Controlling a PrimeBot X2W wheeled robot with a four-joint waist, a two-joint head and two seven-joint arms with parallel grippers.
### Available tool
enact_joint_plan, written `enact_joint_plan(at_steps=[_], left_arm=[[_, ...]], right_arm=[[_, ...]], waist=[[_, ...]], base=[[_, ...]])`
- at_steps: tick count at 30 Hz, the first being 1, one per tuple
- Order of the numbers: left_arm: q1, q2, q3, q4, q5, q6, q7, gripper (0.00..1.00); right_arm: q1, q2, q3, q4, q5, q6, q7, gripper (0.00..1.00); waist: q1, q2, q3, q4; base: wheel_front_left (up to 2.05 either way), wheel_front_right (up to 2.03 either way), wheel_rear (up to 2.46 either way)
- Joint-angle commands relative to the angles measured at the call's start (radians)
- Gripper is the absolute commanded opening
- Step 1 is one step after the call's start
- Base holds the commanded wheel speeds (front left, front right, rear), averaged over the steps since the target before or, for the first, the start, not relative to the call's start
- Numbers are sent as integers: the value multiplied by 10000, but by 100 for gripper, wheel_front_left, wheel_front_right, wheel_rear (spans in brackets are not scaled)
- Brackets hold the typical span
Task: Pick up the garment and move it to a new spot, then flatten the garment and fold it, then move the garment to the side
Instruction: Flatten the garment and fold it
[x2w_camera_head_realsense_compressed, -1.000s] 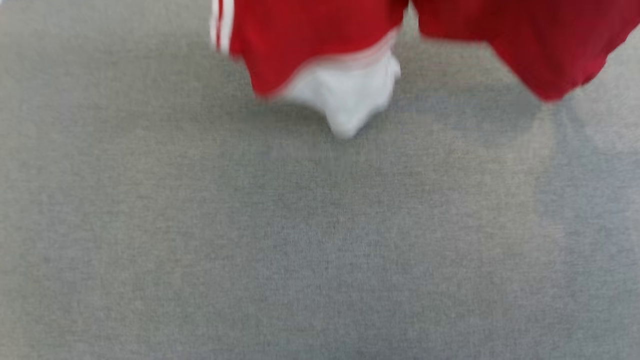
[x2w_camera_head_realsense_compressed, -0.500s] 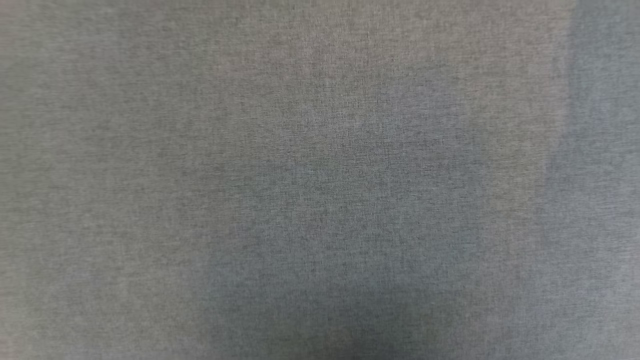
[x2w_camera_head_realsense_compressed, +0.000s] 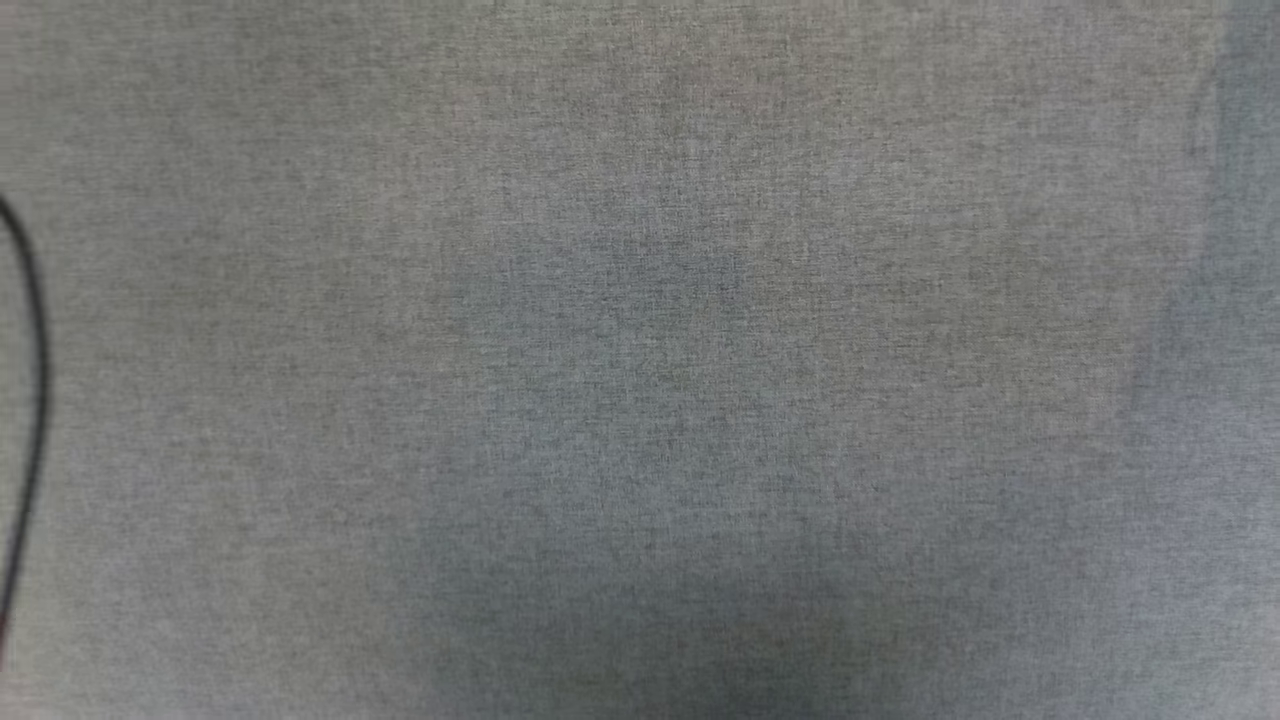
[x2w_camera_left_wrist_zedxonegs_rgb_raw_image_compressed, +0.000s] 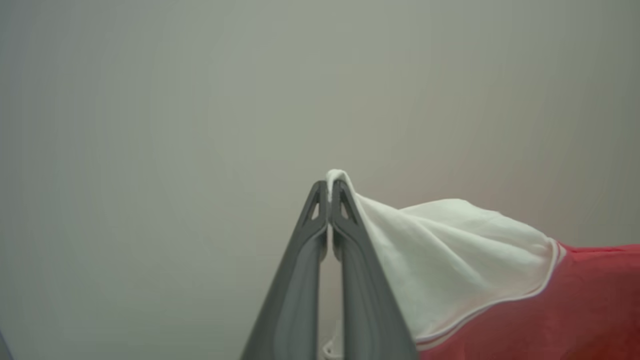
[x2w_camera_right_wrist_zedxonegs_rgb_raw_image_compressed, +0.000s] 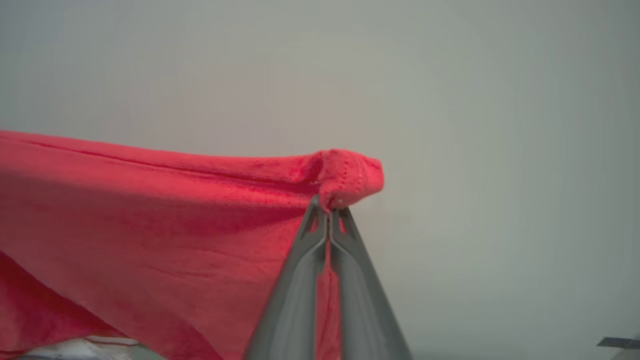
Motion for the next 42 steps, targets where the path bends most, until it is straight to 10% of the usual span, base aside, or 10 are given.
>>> enact_joint_plan(at_steps=[1,14,42], left_arm=[[681,-154,98,-245,-56,-22,-56,0],[6393,-683,-904,-1585,-870,-29,-58,0],[13452,905,-2037,-3415,-2553,108,462,0]], right_arm=[[380,-118,107,-37,152,-80,-104,0],[4795,-764,1772,-1257,1511,-80,-224,0],[10479,-1466,3583,-1881,5029,-80,-14,0]], waist=[[-1,0,-278,124],[-1,0,-2335,603],[-1,0,-5947,1291]], base=[[0,0,0],[0,0,0],[0,0,0]])
